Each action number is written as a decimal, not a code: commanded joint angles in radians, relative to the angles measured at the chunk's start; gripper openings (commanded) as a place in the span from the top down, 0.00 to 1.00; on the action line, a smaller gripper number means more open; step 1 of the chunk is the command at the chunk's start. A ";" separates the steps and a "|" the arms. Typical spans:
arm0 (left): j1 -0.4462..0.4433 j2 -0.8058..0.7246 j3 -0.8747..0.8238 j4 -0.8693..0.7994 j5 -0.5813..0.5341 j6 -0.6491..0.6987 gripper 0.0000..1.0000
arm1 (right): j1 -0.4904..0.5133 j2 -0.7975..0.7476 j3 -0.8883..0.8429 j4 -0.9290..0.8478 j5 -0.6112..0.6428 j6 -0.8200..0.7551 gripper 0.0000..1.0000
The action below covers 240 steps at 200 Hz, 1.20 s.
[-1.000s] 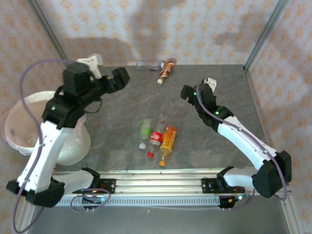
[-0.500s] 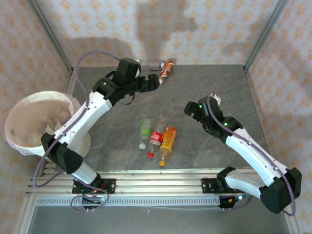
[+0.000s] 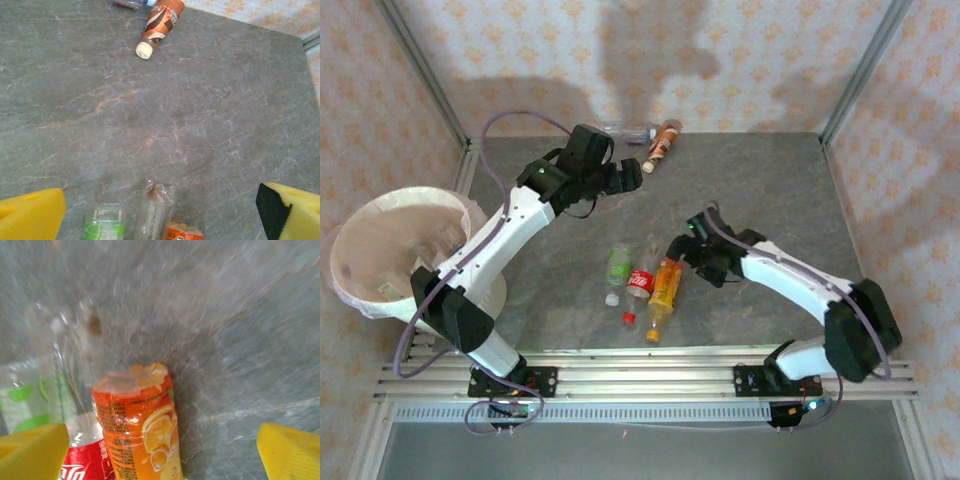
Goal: Put the plastic bottles in the bin
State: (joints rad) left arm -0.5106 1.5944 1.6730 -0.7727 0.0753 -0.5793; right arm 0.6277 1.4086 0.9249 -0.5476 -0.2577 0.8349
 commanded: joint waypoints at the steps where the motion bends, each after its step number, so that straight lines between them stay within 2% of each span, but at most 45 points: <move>1: -0.004 -0.007 -0.012 -0.047 -0.050 -0.011 0.00 | 0.036 0.058 0.059 -0.039 0.000 -0.013 0.07; 39: -0.004 -0.033 -0.039 -0.057 -0.081 -0.011 0.00 | 0.049 0.131 0.050 0.018 -0.057 -0.024 0.16; 64: -0.003 -0.040 -0.048 -0.062 -0.091 -0.011 0.00 | 0.054 0.154 0.011 0.089 -0.105 -0.016 0.19; 82: -0.003 -0.039 -0.050 -0.060 -0.089 -0.014 0.00 | 0.054 0.189 0.027 0.064 -0.101 -0.030 0.19; 126: -0.004 -0.039 -0.052 -0.071 -0.099 -0.010 0.00 | 0.054 0.211 0.033 0.011 0.043 -0.046 0.21; 180: -0.002 -0.037 -0.052 -0.060 -0.096 0.015 0.00 | 0.054 0.083 -0.046 0.111 0.163 -0.003 0.46; 201: -0.002 -0.042 -0.061 -0.031 -0.075 0.026 0.00 | 0.053 0.019 -0.064 0.132 0.228 0.001 0.49; 219: -0.002 -0.058 -0.091 0.025 -0.014 0.071 0.00 | 0.053 -0.034 -0.058 0.124 0.286 -0.033 0.50; 240: -0.003 -0.091 -0.146 0.119 0.123 0.147 0.00 | 0.050 -0.089 0.002 0.084 0.321 -0.119 0.50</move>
State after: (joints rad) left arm -0.5106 1.5635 1.5749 -0.7624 0.0666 -0.5320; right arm 0.6754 1.3849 0.8707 -0.4442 -0.0479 0.7994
